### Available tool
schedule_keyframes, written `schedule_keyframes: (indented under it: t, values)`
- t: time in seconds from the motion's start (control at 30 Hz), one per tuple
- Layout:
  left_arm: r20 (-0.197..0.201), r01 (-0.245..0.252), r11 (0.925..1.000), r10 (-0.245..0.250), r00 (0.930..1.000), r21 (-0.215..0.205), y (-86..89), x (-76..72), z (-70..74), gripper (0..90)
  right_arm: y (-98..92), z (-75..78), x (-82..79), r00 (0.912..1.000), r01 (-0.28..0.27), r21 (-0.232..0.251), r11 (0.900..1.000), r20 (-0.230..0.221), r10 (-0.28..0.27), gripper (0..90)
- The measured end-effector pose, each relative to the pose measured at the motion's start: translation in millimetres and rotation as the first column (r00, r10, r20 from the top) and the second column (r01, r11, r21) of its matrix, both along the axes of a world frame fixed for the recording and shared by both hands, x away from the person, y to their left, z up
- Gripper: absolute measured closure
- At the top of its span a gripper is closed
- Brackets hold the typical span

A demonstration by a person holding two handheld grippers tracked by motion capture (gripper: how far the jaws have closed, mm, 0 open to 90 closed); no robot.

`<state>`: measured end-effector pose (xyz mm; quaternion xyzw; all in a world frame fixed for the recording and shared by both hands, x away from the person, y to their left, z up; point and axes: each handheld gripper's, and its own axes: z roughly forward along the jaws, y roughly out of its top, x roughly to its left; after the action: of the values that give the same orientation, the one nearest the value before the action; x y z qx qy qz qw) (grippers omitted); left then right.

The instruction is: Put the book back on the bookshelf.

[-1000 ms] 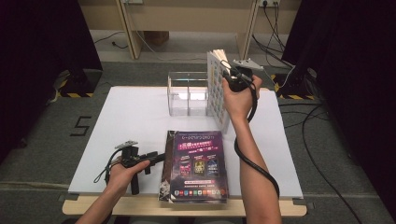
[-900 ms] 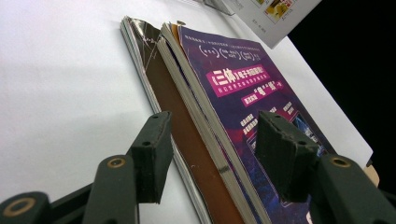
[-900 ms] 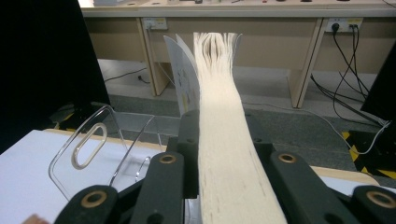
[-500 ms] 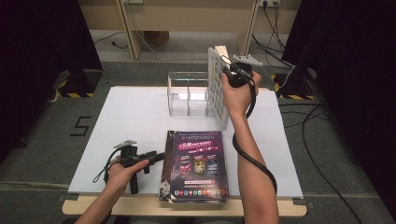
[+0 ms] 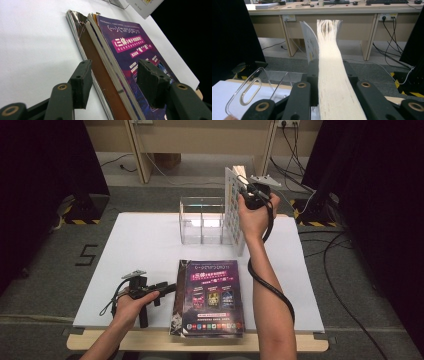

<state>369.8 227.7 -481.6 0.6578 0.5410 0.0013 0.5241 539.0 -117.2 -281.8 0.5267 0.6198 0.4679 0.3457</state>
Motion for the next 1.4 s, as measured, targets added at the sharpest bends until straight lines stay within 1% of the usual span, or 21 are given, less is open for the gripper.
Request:
schedule_keyframes:
  t: [0.2, 0.33, 0.7, 1.4]
  values:
    - [-0.003, -0.003, 1.0000, 0.003, 1.0000, -0.001, 0.4, 0.1, -0.4, 45.3, 1.0, -1.4, 4.5, 1.0000, 0.003, 0.003, 1.000, -0.001, -0.003, 74.4]
    - [-0.003, 0.002, 1.0000, -0.002, 1.0000, 0.000, 0.2, 0.1, -0.5, 45.3, 1.9, -1.9, 6.8, 0.9999, 0.006, 0.011, 1.000, -0.010, -0.006, 74.4]
    - [-0.005, 0.001, 1.0000, -0.001, 1.0000, 0.000, 0.7, 0.3, -1.1, 45.4, 2.0, -0.7, 13.3, 0.9999, 0.013, 0.013, 1.000, 0.003, -0.013, 74.4]
    - [-0.006, 0.000, 1.0000, 0.000, 1.0000, -0.004, 1.0, 0.4, -0.3, 45.4, 4.8, 0.3, 23.7, 0.9996, 0.028, 0.025, 0.999, 0.008, -0.028, 74.5]
